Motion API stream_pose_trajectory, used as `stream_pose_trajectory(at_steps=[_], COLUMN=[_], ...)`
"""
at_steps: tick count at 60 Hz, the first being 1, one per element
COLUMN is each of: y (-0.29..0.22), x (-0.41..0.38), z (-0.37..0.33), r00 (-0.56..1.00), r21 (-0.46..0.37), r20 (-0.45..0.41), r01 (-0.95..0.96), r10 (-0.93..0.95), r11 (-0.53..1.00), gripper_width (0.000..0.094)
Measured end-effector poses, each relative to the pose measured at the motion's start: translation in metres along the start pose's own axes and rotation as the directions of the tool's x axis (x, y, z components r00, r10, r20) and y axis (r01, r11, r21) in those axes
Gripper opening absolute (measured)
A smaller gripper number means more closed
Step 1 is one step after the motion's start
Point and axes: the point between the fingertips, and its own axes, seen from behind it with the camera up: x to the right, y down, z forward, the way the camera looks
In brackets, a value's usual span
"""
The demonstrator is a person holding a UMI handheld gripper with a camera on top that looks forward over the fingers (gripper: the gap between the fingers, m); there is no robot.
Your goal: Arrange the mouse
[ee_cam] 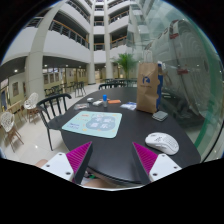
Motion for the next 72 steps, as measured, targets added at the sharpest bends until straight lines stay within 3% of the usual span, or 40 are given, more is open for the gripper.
stream_pose_trajectory(at_steps=[10, 25, 38, 65, 69, 72], y=[-0.005, 0.001, 0.018, -0.02, -0.02, -0.015], x=[0.039, 0.163, 0.204, 0.218, 0.211, 0.201], z=[-0.011, -0.024, 0.023, 0.105, 0.118, 0.124], r00=[0.996, 0.969, 0.982, 0.994, 0.997, 0.999], r21=[-0.032, -0.048, -0.116, -0.241, -0.25, -0.268], r20=[-0.077, -0.243, -0.188, -0.085, -0.058, -0.028], r01=[0.039, 0.036, -0.005, 0.051, 0.038, 0.034], r10=[-0.041, -0.046, -0.017, -0.073, -0.054, -0.043], r11=[0.999, 0.998, 0.993, 0.969, 0.968, 0.963], gripper_width=[0.0805, 0.0803, 0.0841, 0.0823, 0.0735, 0.0571])
